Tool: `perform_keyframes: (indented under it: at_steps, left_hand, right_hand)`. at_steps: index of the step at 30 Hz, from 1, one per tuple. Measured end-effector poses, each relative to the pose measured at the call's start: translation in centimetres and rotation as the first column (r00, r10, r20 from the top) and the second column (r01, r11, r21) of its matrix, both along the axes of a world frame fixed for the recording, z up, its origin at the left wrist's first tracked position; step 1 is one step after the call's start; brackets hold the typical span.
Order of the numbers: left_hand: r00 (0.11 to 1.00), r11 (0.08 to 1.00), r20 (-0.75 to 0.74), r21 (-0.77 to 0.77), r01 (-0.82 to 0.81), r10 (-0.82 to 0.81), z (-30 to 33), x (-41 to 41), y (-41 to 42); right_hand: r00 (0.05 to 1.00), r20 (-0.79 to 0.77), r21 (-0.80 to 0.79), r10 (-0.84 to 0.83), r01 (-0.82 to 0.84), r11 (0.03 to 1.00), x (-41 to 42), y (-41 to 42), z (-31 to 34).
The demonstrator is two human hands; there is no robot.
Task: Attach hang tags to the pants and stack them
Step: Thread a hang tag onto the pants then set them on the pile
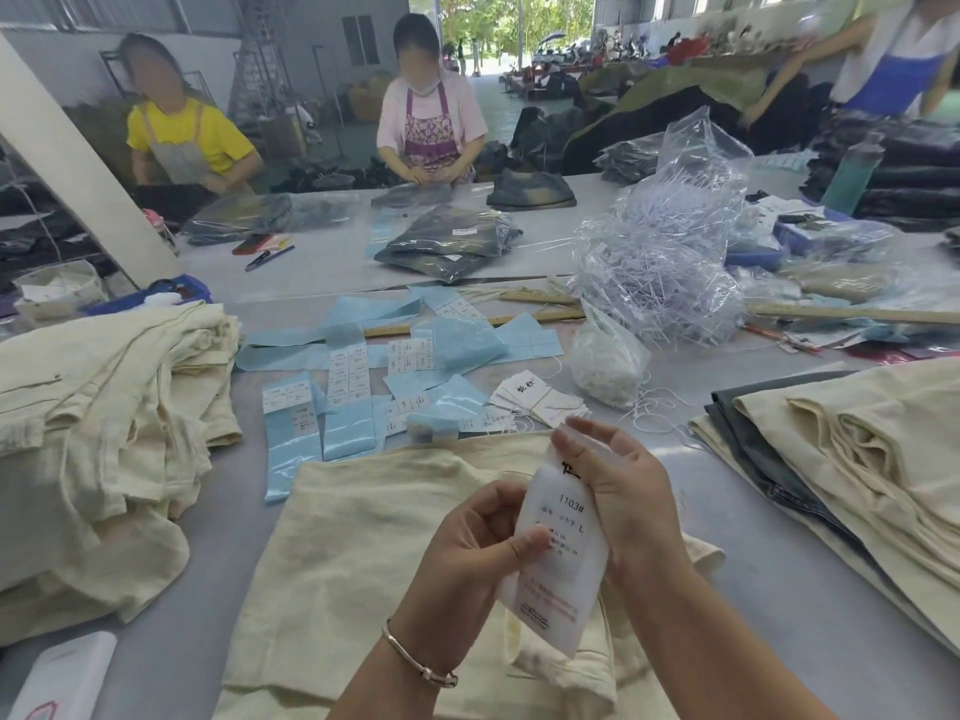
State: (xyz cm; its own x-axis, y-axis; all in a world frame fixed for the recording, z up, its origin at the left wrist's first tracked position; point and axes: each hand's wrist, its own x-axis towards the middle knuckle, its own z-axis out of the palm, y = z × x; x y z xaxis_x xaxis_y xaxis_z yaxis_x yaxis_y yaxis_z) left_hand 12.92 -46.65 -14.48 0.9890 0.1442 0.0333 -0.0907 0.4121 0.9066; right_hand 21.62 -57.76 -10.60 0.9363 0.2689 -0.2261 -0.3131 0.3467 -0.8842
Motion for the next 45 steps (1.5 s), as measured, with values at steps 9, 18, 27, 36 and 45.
perform_keyframes:
  at_steps: [9,18,27,36,45]
  left_hand:
    - [0.977,0.982,-0.146,0.085,0.171,-0.158,-1.1,0.8,-0.5]
    - [0.937,0.958,-0.291,0.26,-0.118,0.195,-2.4,5.8,-0.9]
    - [0.801,0.78,-0.253,0.504,-0.37,0.543,-5.6,8.8,1.4]
    - [0.821,0.841,-0.352,0.478,-0.255,0.449,-6.5,10.0,2.2]
    - [0.836,0.876,-0.363,0.411,-0.252,0.411,-6.8,9.9,1.9]
  right_hand:
    - [0.992,0.121,-0.232,-0.04,0.068,0.97,1.9,-1.2,-1.9]
    - [0.964,0.261,-0.577,0.053,0.112,0.809,8.4,-2.4,-8.1]
    - [0.928,0.321,-0.932,0.187,0.275,0.238,23.6,-8.2,-13.9]
    - [0.865,0.102,-0.981,0.491,0.17,-0.095,28.1,-4.1,-16.9]
    - [0.952,0.076,-0.629,0.297,-0.185,0.755,25.3,-2.1,-11.3]
